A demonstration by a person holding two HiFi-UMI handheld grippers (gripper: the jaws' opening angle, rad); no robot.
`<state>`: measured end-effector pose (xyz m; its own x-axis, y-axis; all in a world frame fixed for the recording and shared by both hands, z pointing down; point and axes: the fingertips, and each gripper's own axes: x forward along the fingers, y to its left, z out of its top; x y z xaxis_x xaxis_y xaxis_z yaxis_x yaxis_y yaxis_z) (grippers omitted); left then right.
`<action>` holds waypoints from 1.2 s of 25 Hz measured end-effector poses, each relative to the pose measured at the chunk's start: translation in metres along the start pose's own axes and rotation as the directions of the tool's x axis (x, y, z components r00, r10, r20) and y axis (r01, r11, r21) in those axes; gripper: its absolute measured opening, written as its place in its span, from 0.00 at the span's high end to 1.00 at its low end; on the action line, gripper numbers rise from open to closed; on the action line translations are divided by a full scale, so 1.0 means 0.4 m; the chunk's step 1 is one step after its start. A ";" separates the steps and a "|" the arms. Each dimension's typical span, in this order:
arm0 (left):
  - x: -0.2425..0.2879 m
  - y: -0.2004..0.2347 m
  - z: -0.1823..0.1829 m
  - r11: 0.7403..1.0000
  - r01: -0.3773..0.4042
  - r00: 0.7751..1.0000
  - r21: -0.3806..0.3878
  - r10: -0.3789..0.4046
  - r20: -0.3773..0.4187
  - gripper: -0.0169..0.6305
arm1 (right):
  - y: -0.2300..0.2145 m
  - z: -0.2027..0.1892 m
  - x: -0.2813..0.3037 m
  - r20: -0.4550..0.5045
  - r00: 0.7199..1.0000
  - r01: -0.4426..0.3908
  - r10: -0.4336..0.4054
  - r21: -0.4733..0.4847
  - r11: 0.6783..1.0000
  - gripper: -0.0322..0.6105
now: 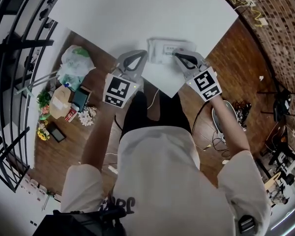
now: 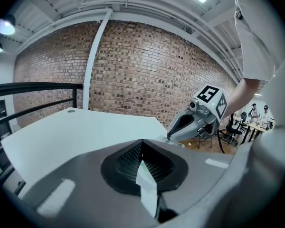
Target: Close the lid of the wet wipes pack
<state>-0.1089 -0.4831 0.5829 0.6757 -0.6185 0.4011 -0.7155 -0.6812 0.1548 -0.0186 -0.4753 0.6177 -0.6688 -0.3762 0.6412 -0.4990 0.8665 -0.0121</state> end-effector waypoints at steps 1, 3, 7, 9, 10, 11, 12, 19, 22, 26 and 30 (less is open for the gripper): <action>0.004 -0.003 0.000 1.000 0.003 1.000 -0.001 -0.003 0.001 0.95 | 0.003 -0.007 0.004 -0.007 1.000 0.000 0.000 0.002 1.000 0.96; 0.014 -0.007 0.000 1.000 0.008 1.000 -0.003 -0.008 0.004 0.95 | 0.007 -0.023 0.012 -0.023 1.000 0.005 -0.005 0.001 1.000 0.96; 0.033 -0.008 0.003 1.000 0.020 1.000 -0.007 -0.020 0.010 0.95 | 0.008 -0.050 0.032 -0.059 0.998 0.023 -0.023 -0.005 1.000 0.96; 0.035 -0.013 0.001 1.000 0.025 1.000 -0.008 -0.025 0.008 0.95 | 0.013 -0.060 0.039 -0.071 0.997 0.025 -0.025 0.003 1.000 0.96; 0.035 -0.016 0.001 1.000 0.026 1.000 -0.009 -0.026 0.007 0.95 | 0.015 -0.063 0.041 -0.073 0.997 0.027 -0.027 0.006 1.000 0.96; 0.034 -0.019 0.002 1.000 0.026 1.000 -0.009 -0.026 0.007 0.95 | 0.017 -0.065 0.041 -0.073 0.997 0.030 -0.029 0.007 1.000 0.96; 0.033 -0.022 0.003 1.000 0.027 1.000 -0.010 -0.026 0.009 0.95 | 0.018 -0.066 0.040 -0.073 0.997 0.033 -0.033 0.006 0.999 0.96; 0.038 -0.029 0.003 1.000 0.025 1.000 -0.017 -0.025 0.012 0.95 | 0.021 -0.073 0.046 -0.101 0.994 0.045 -0.046 -0.008 0.999 0.96; 0.038 -0.033 0.003 0.999 0.030 0.999 -0.018 -0.029 0.015 0.95 | 0.024 -0.075 0.052 -0.119 0.992 0.050 -0.051 -0.013 0.999 0.96; 0.042 -0.034 0.002 0.999 0.030 0.999 -0.022 -0.029 0.013 0.95 | 0.019 -0.076 0.055 -0.132 0.990 0.057 -0.059 -0.014 0.998 0.96; 0.039 -0.032 -0.002 0.999 0.025 1.000 -0.027 -0.024 0.016 0.95 | 0.016 -0.076 0.057 -0.153 0.986 0.064 -0.060 0.022 0.998 0.96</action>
<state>-0.0894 -0.4837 0.5878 0.6957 -0.6079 0.3827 -0.7031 -0.6855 0.1891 -0.0202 -0.4685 0.6558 -0.5456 -0.3725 0.7507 -0.5524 0.8335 0.0121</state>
